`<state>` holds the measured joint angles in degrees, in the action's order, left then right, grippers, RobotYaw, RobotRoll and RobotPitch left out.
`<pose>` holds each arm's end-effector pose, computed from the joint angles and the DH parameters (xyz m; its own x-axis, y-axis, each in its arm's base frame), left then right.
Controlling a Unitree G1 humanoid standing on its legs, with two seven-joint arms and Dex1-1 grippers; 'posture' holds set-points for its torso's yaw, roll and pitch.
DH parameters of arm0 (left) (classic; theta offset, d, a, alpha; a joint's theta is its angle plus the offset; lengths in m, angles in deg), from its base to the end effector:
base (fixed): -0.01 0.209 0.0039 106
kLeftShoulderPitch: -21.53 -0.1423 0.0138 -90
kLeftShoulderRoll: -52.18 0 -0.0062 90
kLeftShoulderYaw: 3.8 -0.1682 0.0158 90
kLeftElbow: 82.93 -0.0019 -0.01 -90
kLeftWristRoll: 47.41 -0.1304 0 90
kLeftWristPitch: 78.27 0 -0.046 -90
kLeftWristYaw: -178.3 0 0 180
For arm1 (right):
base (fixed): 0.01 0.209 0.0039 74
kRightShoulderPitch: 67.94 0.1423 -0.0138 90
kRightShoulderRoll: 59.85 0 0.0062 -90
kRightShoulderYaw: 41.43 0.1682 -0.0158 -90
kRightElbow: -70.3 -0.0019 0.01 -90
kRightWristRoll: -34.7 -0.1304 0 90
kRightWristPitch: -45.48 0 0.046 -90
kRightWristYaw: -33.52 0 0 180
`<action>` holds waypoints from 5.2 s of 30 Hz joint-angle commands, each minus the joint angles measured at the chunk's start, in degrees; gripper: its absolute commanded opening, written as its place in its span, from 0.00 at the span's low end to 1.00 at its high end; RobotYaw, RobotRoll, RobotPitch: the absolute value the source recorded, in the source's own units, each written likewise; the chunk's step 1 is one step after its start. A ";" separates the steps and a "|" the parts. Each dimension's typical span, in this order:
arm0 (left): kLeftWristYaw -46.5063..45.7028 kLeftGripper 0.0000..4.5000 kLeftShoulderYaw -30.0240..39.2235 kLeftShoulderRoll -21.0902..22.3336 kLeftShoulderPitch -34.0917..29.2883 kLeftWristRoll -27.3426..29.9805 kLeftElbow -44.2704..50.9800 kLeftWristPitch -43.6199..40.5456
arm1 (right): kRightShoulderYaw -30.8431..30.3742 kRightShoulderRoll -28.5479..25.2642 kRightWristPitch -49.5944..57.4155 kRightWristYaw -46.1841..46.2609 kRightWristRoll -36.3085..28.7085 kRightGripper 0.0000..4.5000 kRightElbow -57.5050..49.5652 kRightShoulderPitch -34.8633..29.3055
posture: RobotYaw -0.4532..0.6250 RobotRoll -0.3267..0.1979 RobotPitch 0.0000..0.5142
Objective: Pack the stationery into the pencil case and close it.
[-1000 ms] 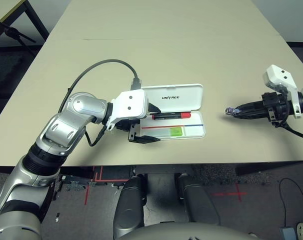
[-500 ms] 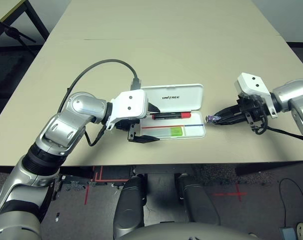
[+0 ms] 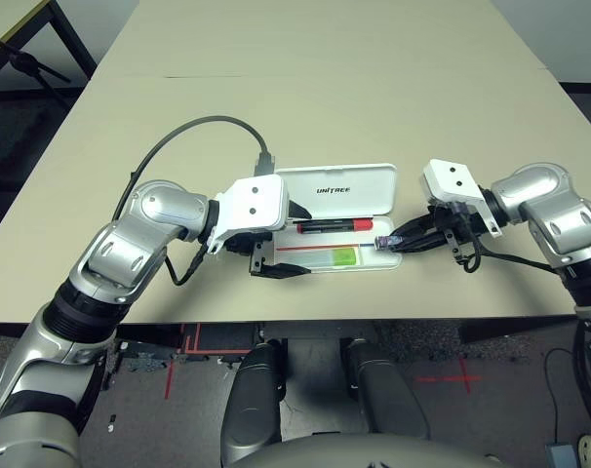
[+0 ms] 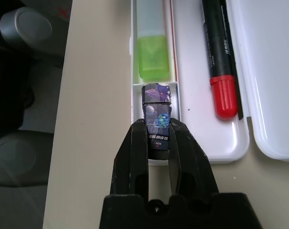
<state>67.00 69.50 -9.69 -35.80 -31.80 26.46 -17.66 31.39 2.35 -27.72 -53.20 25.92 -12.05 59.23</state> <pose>0.2418 0.1685 0.2146 0.1556 -0.8428 -0.5152 0.9434 -0.0278 0.3304 0.2818 -0.2115 0.1936 0.0263 0.7676 -0.6404 -0.9902 -0.0680 -0.1222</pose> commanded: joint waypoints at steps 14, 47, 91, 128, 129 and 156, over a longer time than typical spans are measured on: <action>-0.21 1.00 -0.18 1.20 -0.90 -0.33 1.10 -0.39 | -1.48 2.38 -5.06 1.04 2.25 0.23 1.07 -1.12 | 0.47 0.62 0.35; -0.89 1.00 -0.06 1.12 -2.24 -0.17 0.91 0.02 | 19.49 -16.61 10.94 -0.87 -13.53 0.99 0.41 -11.87 | 0.44 0.62 0.36; -9.87 0.01 0.50 -2.01 6.27 -17.54 -28.11 9.62 | 20.04 -15.40 8.81 2.88 -12.58 1.00 4.56 -8.98 | 0.43 0.62 0.32; -9.65 0.01 2.51 -13.18 9.59 -13.82 -29.68 5.94 | 19.29 -14.21 5.11 3.26 -11.46 1.00 6.12 -9.16 | 0.42 0.62 0.32; -9.34 0.01 2.49 -13.05 9.34 -13.56 -28.83 5.47 | 19.27 -14.22 5.00 3.17 -11.35 1.00 6.23 -9.16 | 0.42 0.62 0.32; -4.58 0.01 -6.11 -15.34 4.17 -11.72 -15.90 0.51 | 16.70 -13.21 2.81 2.45 -8.96 1.00 7.78 -8.02 | 0.43 0.62 0.31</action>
<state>61.50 65.01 -24.83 -30.91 -44.13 9.19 -16.52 49.05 -10.99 -24.36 -50.46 16.41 -4.21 51.00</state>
